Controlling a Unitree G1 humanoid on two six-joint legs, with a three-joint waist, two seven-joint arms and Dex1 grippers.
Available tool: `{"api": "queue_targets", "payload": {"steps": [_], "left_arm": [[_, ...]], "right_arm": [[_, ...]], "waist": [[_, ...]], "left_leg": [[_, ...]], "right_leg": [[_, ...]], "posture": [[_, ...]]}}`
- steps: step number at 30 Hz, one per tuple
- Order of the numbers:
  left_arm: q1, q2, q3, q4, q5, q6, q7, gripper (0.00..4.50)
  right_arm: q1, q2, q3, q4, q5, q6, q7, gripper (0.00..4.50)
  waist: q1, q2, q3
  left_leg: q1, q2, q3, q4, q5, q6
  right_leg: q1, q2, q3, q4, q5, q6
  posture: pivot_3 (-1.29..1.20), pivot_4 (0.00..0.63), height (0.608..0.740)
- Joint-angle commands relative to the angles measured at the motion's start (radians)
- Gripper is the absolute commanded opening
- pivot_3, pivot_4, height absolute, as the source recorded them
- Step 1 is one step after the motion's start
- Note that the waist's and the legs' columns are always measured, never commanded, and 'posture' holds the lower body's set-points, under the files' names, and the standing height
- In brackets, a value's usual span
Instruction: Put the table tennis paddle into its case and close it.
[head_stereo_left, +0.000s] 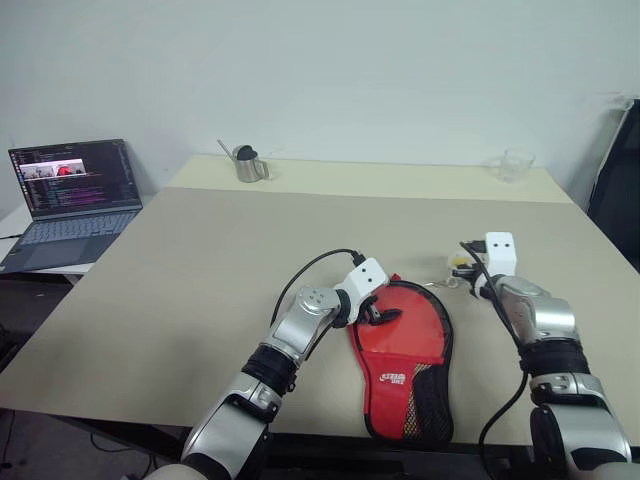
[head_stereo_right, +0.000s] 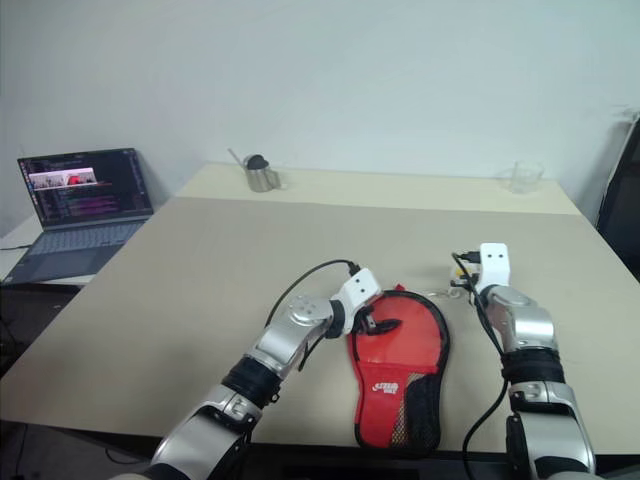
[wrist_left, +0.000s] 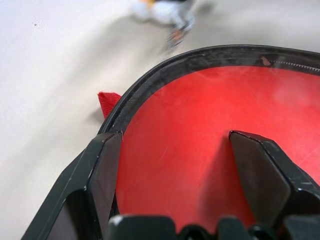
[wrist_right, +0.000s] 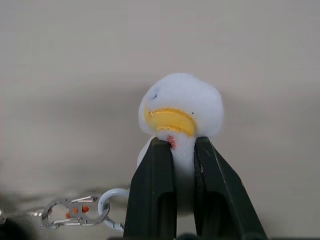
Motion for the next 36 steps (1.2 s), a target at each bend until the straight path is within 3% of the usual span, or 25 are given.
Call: {"api": "queue_targets", "payload": {"steps": [1,12,25,36], "left_arm": [[0.044,0.015,-0.052,0.085,0.045,0.056,-0.017,3.73],[0.045,0.019,-0.07,0.106,0.058,0.061,-0.018,3.73],[0.041,0.022,-0.081,0.116,0.063,0.064,-0.024,3.73],[0.034,0.027,-0.093,0.137,0.076,0.056,-0.024,3.73]], "right_arm": [[0.017,-0.045,-0.05,-0.088,0.014,0.03,-0.009,0.04],[0.126,-0.111,-0.057,-0.287,0.063,0.156,0.043,0.04],[0.314,-0.25,-0.048,-0.46,0.127,0.216,0.221,0.04],[0.476,-0.325,0.0,-0.629,0.175,0.153,0.417,0.04]], "waist": [[-0.001,0.001,-0.001],[0.0,0.002,-0.002],[0.002,0.004,-0.006],[0.0,0.003,-0.008]], "left_leg": [[0.0,0.0,0.0,0.0,0.0,0.0],[0.0,0.0,0.0,0.0,0.0,0.0],[0.0,0.0,0.0,0.0,0.0,0.0],[0.0,0.0,-0.001,0.0,-0.001,0.001]], "right_leg": [[0.0,0.0,0.0,0.0,0.0,0.0],[0.0,0.0,0.0,-0.001,0.0,0.0],[0.0,0.001,-0.001,-0.002,0.0,0.001],[0.001,0.001,-0.001,-0.004,0.0,0.001]], "posture": [[0.0,0.15,0.74],[0.0,0.15,0.74],[0.0,0.15,0.74],[0.0,0.15,0.74]]}}
